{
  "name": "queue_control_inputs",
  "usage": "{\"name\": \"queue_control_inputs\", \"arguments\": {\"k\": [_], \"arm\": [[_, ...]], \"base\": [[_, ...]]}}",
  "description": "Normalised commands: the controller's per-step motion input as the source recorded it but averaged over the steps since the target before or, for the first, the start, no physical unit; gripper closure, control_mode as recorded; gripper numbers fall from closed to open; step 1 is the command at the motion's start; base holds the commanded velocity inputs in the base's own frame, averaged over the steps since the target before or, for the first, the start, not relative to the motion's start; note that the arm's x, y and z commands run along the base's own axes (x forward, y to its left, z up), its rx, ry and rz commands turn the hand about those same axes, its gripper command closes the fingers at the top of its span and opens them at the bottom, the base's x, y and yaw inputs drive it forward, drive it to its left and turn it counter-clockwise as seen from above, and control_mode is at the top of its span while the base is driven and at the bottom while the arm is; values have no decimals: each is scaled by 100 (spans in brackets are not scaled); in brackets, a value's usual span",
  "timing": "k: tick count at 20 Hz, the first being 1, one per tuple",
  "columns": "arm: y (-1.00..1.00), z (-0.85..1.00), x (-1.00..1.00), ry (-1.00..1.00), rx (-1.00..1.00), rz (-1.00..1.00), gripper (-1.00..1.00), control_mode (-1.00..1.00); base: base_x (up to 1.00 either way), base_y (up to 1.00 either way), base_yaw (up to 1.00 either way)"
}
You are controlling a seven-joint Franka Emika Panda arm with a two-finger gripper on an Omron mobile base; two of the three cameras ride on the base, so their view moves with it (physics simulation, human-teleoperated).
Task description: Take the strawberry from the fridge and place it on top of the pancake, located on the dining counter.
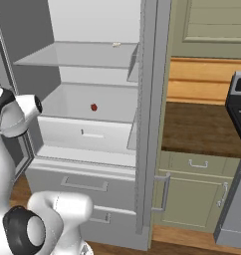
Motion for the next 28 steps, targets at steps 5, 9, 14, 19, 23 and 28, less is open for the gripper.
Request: {"name": "queue_control_inputs", "arguments": {"k": [5, 9, 14, 19, 23, 28], "arm": [[-43, 18, 0, 3, -8, 0, -100, -100], [-94, 0, -1, 11, -21, -3, -100, -100], [-84, -13, -10, 4, -39, -6, -100, -100], [-62, -59, 0, 0, -73, -12, -100, -100], [-85, -34, 0, 1, -84, -9, -100, -100], [-91, 0, -17, 0, -41, 2, -100, -100]], "base": [[0, 0, 0], [0, 0, 0], [0, 0, 0], [0, 0, 0], [0, 0, 0], [0, 0, 0]]}}
